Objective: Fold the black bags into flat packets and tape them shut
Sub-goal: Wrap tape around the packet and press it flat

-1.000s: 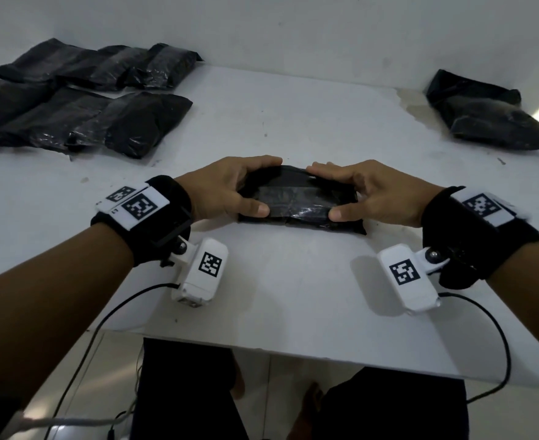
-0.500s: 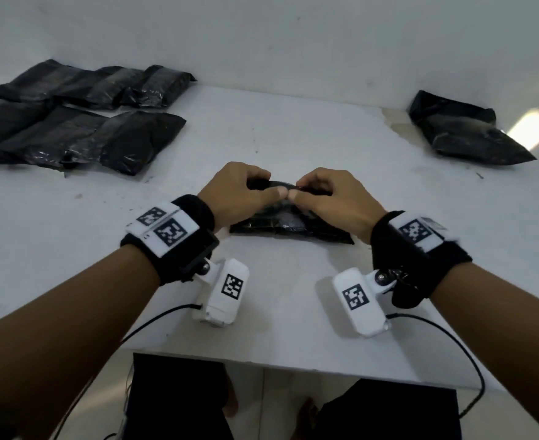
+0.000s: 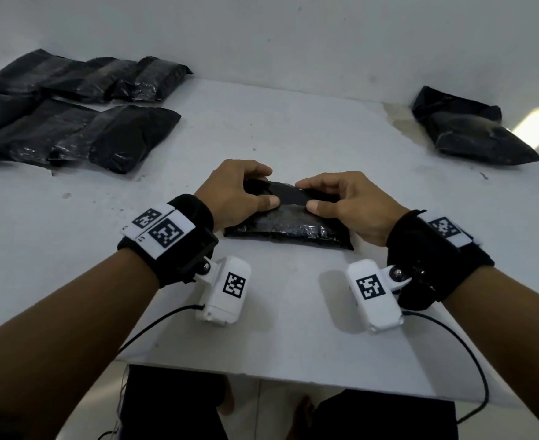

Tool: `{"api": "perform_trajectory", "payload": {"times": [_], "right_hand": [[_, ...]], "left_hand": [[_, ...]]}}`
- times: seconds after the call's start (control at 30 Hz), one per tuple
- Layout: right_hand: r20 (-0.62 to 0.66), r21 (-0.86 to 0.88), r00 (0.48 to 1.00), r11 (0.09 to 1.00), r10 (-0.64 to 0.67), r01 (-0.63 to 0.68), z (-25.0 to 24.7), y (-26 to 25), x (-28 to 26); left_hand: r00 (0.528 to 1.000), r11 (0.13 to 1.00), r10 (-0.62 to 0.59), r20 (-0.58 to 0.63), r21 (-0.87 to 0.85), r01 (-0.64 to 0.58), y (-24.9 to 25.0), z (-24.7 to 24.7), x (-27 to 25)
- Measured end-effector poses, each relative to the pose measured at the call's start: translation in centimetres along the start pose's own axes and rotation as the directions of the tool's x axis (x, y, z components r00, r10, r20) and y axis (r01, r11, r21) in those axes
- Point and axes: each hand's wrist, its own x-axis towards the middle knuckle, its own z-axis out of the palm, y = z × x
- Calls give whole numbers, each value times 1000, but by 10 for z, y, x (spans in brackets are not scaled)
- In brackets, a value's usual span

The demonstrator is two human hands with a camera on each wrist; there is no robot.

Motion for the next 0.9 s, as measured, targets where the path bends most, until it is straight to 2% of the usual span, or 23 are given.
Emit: {"api": "perform_trajectory", "payload": {"times": [0.27,0.57,0.6,0.67,0.73,0.8,0.83,0.9], "right_hand": [[207,7,977,999,43,-45,-28,4,-1],[209,-9,978,1000,-10,12,-23,8,-5],[179,-15,984,1000,-15,18,-22,7,-6],[77,-110,997,993,-27,36,-22,4,-11],[-115,-355,992,935,-57,13,-22,0,-18],[-348,-483,930,873,-120,-68,-20,-4,-29],[-432,-481,894,870,-122,-114,-17,-7,-34],[-465,-438,885,868,6,-236,-10,-13,-41]], "left_hand": [[994,994,4,110,-109,8,-8,-16,0],[990,980,55,133,-195,-28,-13,-16,-11],[994,980,64,84,-195,-47,-12,-15,-13],[989,984,110,-103,-128,-123,-11,-15,-18],[922,986,153,-356,-13,-169,-6,-17,-28],[834,992,125,-538,51,-116,1,-23,-38],[824,996,84,-560,67,-56,2,-25,-40],[884,988,-45,-466,110,108,0,-27,-39]]}}
